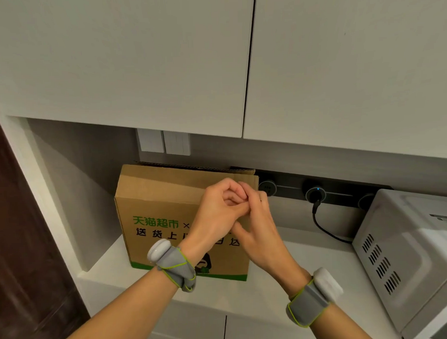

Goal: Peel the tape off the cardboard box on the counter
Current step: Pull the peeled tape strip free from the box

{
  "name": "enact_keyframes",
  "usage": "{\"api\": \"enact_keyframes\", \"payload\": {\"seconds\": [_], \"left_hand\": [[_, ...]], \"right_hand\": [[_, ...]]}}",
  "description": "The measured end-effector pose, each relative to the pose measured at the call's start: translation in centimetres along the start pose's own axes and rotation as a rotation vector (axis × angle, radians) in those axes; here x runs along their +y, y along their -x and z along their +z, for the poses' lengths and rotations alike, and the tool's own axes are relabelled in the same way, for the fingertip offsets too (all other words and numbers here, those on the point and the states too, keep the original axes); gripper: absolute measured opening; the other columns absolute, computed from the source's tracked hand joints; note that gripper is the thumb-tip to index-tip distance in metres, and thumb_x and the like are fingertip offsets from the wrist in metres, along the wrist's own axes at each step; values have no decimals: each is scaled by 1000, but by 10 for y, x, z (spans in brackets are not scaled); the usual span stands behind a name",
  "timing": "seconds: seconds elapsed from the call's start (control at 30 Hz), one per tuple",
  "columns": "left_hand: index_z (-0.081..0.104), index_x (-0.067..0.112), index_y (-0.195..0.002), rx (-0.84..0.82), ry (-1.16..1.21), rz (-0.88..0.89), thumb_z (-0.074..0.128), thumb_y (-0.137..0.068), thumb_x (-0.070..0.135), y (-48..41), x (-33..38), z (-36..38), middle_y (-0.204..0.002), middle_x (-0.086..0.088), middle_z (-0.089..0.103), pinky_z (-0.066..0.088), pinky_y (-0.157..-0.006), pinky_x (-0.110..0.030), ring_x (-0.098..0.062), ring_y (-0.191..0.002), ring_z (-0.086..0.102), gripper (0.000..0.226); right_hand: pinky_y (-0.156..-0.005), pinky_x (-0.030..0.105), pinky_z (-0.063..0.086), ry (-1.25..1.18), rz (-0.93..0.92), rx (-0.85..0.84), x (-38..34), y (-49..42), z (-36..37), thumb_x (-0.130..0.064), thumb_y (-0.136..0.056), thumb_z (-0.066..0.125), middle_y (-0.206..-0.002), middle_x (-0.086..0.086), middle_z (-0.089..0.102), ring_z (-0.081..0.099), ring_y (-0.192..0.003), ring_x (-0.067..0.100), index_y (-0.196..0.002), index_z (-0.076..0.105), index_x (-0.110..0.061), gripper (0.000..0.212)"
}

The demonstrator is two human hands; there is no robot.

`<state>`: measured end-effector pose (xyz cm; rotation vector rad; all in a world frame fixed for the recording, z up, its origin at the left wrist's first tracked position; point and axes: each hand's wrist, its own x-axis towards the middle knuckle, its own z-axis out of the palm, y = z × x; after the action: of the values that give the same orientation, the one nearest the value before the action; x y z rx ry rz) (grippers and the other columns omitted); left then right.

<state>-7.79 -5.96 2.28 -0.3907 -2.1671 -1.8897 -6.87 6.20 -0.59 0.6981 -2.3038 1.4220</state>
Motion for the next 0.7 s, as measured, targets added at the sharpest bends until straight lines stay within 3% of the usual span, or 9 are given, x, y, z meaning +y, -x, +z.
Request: {"api": "enact_keyframes", "payload": {"seconds": [0.13,0.2,0.27,0.33,0.4,0.47,0.53,0.6,0.7], "left_hand": [[72,11,-100,-155,-77,28,73,-95,11,-1,2,-3,-89,0,80,56,-93,-25,-11,-92,75,6],[73,13,-103,-195,-114,58,70,-98,15,-4,3,-6,-96,2,80,54,-96,-24,-9,-98,74,6],[74,17,-101,-136,-227,113,69,-98,17,-10,1,-10,-98,6,78,54,-90,-23,-2,-97,70,6],[74,21,-103,-25,-411,176,67,-100,20,-17,-3,-15,-102,13,72,48,-87,-17,5,-98,63,8],[70,23,-112,50,-614,262,63,-101,26,-25,-7,-21,-114,10,66,41,-101,-21,0,-109,57,13],[64,25,-126,47,-821,311,60,-102,35,-34,-12,-24,-133,4,59,33,-112,-38,-19,-128,50,27],[54,27,-143,-22,-966,279,57,-101,47,-40,-14,-21,-152,1,48,24,-119,-46,-27,-145,36,47],[41,30,-154,-104,-1019,229,52,-99,60,-43,-17,-14,-161,2,37,12,-125,-50,-26,-155,20,63],[33,32,-158,-146,-1061,186,50,-93,73,-46,-25,-3,-160,-4,36,5,-127,-50,-30,-155,18,79]], "right_hand": [[-83,9,46,101,14,156,12,-4,-12,-4,-96,62,-119,-1,46,55,-104,1,-141,48,-13,48],[-76,13,50,144,43,168,20,-6,-18,-9,-99,61,-117,0,47,59,-94,3,-139,49,-14,43],[-66,11,50,128,107,176,27,-7,-25,-12,-101,59,-111,4,53,66,-76,7,-136,51,-15,35],[-63,8,48,73,160,185,33,-7,-32,-13,-104,53,-89,10,65,70,-61,8,-130,53,-15,26],[-64,13,51,-6,200,197,37,-6,-38,-16,-107,48,-72,11,68,71,-56,12,-126,54,-14,20],[-59,25,58,-108,248,207,41,-7,-39,-21,-108,46,-79,12,70,70,-52,21,-124,56,-11,22],[-51,37,59,-194,291,201,45,-7,-39,-30,-108,45,-88,13,69,65,-46,28,-119,60,-7,30],[-45,39,57,-230,307,187,49,-4,-39,-37,-108,41,-78,16,67,61,-42,32,-104,66,-5,41],[-44,38,52,-250,334,200,51,0,-40,-43,-108,39,-56,15,61,57,-41,31,-79,66,0,59]]}}
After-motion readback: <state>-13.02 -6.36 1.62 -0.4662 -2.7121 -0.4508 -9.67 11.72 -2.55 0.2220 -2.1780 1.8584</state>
